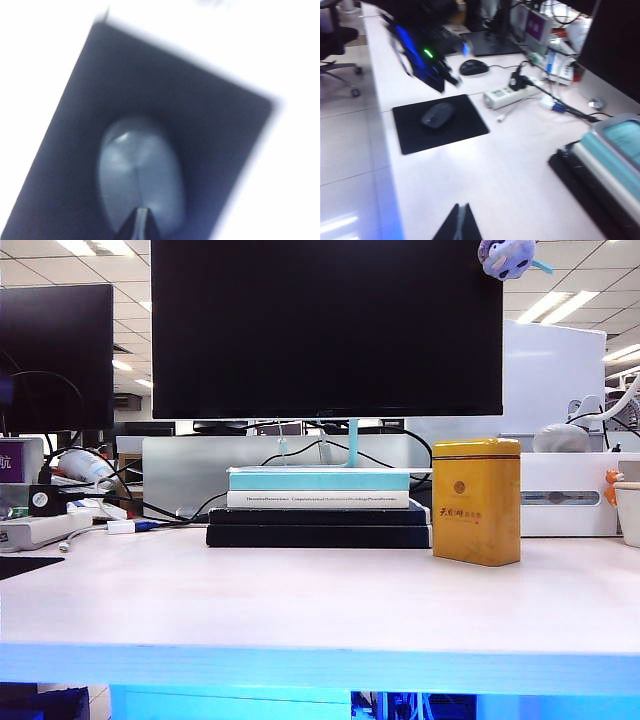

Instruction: Place the black mouse on the black mouse pad.

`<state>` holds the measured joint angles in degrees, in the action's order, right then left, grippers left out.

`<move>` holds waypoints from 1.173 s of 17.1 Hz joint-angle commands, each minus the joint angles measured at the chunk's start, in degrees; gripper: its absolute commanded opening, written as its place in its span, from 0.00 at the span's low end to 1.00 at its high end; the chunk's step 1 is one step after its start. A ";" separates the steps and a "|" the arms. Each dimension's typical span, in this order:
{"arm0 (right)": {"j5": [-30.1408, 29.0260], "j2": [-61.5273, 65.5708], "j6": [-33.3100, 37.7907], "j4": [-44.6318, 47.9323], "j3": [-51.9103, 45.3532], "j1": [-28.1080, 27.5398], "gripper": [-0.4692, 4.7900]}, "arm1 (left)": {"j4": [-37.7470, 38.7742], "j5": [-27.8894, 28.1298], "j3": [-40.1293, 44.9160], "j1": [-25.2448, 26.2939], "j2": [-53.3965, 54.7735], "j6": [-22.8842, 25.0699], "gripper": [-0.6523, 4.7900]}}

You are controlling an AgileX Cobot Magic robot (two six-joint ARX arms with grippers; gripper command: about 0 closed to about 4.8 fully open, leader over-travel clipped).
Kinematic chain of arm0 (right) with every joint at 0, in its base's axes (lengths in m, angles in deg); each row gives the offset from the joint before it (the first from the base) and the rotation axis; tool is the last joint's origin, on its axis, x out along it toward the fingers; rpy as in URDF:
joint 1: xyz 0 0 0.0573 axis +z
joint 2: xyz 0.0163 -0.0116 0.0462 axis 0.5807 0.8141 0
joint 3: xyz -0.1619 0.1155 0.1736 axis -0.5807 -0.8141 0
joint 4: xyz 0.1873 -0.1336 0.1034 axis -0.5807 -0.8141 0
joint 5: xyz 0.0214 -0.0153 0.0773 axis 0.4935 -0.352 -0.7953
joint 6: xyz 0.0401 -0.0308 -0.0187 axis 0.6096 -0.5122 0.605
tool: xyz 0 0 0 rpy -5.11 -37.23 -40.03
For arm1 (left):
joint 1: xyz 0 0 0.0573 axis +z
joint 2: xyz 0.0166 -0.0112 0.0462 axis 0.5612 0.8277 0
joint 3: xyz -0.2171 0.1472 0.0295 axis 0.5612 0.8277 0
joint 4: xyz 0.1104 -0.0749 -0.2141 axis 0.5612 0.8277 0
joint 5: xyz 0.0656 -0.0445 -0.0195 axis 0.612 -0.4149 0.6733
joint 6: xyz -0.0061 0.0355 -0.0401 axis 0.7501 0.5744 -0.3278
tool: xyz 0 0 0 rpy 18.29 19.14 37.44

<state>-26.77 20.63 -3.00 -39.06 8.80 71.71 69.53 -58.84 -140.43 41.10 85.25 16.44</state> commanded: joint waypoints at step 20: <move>26.71 -34.01 -0.04 5.88 -22.97 -0.15 0.09 | 1.88 -8.94 21.53 0.04 -83.36 3.37 0.11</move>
<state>-2.40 -11.61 -3.15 -37.92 -12.16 71.51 72.29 -67.62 -121.32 41.08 3.27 19.39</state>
